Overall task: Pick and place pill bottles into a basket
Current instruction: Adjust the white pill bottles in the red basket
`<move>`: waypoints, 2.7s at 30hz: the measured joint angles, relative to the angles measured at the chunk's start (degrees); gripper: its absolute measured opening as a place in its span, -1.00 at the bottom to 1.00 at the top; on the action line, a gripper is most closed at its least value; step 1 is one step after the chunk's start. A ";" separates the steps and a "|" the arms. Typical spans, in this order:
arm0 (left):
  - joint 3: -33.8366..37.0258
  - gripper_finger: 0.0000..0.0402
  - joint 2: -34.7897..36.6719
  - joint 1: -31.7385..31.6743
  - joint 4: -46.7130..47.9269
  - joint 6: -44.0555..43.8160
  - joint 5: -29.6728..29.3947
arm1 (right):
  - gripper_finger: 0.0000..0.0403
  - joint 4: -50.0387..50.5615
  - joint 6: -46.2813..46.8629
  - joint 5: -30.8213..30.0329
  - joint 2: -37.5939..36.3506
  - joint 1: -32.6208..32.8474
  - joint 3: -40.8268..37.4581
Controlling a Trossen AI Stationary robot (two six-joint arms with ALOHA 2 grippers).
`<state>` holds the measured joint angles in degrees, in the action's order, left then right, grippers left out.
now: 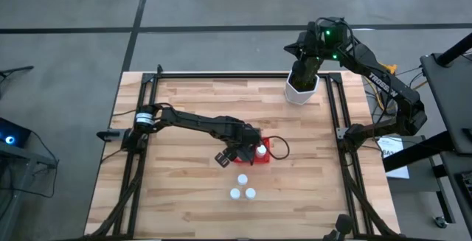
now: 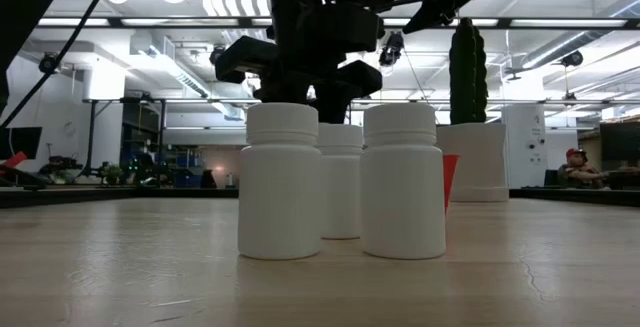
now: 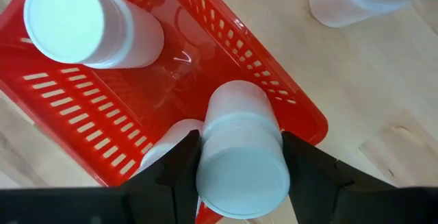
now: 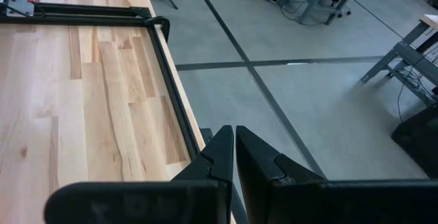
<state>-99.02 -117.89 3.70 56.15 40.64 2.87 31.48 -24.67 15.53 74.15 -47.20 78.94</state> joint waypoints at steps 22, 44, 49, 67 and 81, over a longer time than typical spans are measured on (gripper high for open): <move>0.09 -0.23 0.00 0.02 1.43 -1.48 0.00 | -0.96 0.00 0.00 0.00 0.00 0.00 0.00; 1.95 -0.23 -0.02 0.01 -1.62 -1.36 1.43 | -0.96 0.01 -0.46 0.01 0.00 0.02 0.00; 1.97 -0.23 -0.48 0.00 -2.12 -1.38 1.46 | -0.96 0.02 -0.46 0.00 0.00 0.00 0.00; 2.10 -0.01 -0.50 -0.09 -3.24 -3.23 1.49 | -0.96 0.02 -0.73 0.02 0.00 0.02 0.00; 0.77 0.02 -0.48 0.07 -2.65 -4.50 1.38 | -0.96 0.02 -0.85 0.00 0.00 0.00 0.00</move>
<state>-98.25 -118.37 3.77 53.49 36.14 4.25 31.51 -25.52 15.53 74.15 -47.20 78.94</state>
